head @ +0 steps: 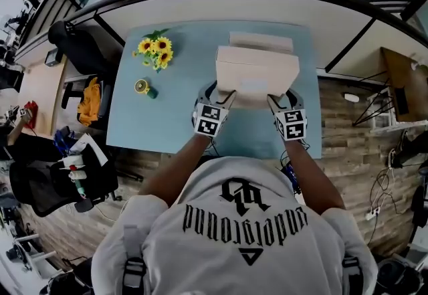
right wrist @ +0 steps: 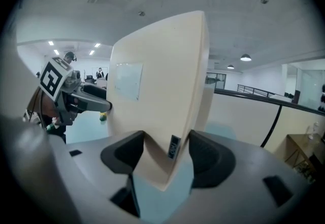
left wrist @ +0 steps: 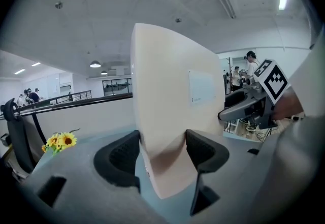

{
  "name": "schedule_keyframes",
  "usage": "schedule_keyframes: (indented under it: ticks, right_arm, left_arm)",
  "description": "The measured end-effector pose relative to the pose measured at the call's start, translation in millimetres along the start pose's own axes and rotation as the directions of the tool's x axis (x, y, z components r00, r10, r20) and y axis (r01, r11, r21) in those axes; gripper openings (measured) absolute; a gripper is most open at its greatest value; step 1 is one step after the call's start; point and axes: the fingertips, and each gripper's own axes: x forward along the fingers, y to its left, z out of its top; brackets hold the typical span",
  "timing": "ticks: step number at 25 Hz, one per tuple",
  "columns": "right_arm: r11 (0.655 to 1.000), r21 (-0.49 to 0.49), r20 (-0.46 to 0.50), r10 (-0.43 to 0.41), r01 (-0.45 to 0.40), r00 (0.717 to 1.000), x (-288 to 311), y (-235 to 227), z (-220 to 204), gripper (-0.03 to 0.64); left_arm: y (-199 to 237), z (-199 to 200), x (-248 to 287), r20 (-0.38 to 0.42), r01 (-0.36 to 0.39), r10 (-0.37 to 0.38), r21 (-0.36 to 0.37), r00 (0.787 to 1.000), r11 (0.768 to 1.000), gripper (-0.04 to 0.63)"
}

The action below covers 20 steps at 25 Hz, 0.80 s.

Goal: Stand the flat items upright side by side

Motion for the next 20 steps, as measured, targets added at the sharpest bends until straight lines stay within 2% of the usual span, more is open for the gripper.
schedule_keyframes:
  ticks: [8,16,20]
  right_arm:
    - [0.999,-0.036,0.010,0.009,-0.009,1.000,7.7,-29.7,-20.2,0.275]
    - [0.998,-0.054,-0.014,0.009,-0.010,1.000,25.2,-38.1,-33.3,0.273]
    - [0.998,-0.056,-0.032,0.011,-0.013,0.999,35.3,-40.2,-37.1,0.272]
  left_arm:
    - [-21.9,-7.8,24.9,-0.024,-0.048,0.048,0.008,0.999,0.999,0.295]
    - [-20.9,-25.7,48.7,-0.031,-0.062,0.063,0.024,0.998,0.998,0.293]
    - [-16.5,-38.9,60.7,-0.058,-0.061,0.061,0.005,0.996,0.998,0.293]
